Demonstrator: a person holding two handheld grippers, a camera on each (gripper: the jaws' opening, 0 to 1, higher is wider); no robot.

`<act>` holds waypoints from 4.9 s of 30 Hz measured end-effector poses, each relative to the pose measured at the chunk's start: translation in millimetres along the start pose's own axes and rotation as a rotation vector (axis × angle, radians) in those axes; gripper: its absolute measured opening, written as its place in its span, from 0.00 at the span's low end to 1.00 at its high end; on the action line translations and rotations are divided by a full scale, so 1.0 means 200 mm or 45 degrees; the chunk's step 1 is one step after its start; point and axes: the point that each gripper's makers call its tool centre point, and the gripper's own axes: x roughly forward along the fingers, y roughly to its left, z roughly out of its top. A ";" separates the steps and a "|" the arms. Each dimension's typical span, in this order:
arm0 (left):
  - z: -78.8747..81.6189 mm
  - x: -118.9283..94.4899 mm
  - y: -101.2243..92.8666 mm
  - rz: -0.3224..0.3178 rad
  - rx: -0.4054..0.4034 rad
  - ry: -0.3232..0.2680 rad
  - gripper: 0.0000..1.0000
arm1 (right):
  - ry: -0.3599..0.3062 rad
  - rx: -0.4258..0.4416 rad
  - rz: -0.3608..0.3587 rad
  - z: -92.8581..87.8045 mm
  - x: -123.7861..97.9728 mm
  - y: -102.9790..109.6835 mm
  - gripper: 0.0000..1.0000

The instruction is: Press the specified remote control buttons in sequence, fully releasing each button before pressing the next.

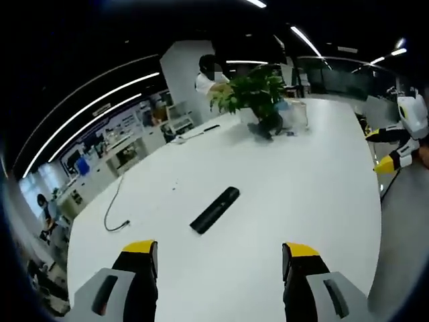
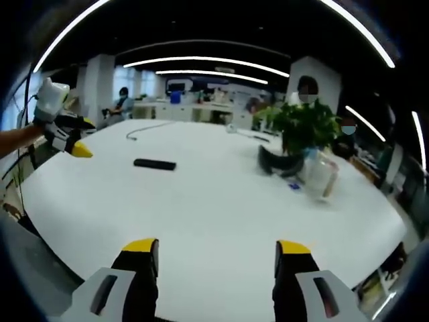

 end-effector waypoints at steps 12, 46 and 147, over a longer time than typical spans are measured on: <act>0.13 0.14 0.07 -0.063 0.123 0.029 0.77 | 0.034 -0.008 0.005 -0.02 0.01 0.00 0.67; -0.08 0.73 0.13 -0.540 0.217 0.331 0.52 | 0.127 -0.014 -0.014 -0.08 0.03 -0.01 0.62; -0.45 0.47 -0.33 -0.630 0.406 0.789 0.23 | 0.030 0.002 0.013 -0.02 0.00 0.01 0.60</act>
